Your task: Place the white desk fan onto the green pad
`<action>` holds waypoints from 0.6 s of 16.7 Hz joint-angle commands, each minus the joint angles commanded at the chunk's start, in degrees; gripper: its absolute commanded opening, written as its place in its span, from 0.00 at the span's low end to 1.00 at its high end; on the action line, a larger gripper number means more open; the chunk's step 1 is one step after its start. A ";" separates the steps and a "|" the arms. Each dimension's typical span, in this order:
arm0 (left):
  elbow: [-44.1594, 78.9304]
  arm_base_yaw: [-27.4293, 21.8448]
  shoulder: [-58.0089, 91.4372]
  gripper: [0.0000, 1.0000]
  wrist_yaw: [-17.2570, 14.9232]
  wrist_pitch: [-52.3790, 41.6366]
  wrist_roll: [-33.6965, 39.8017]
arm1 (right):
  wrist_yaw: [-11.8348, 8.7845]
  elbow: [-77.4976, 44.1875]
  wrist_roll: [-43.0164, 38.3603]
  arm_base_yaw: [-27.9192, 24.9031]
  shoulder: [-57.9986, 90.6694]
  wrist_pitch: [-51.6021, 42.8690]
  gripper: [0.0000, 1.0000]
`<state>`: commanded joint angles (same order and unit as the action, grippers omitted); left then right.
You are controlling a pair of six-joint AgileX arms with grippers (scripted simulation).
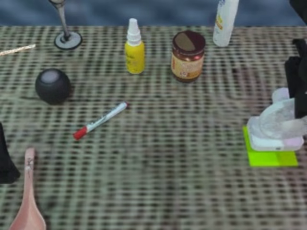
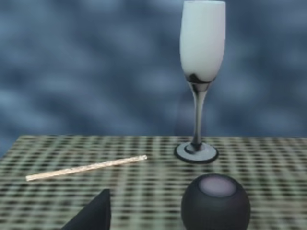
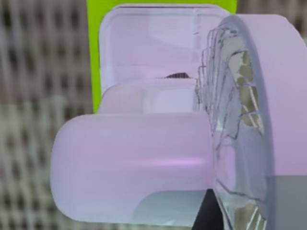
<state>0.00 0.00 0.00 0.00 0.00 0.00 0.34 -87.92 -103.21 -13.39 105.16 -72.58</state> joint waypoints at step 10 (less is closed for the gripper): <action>0.00 0.00 0.00 1.00 0.00 0.00 0.00 | 0.00 0.02 0.00 0.00 0.00 0.02 0.53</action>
<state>0.00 0.00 0.00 0.00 0.00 0.00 0.34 -87.91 -103.21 -13.39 105.16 -72.57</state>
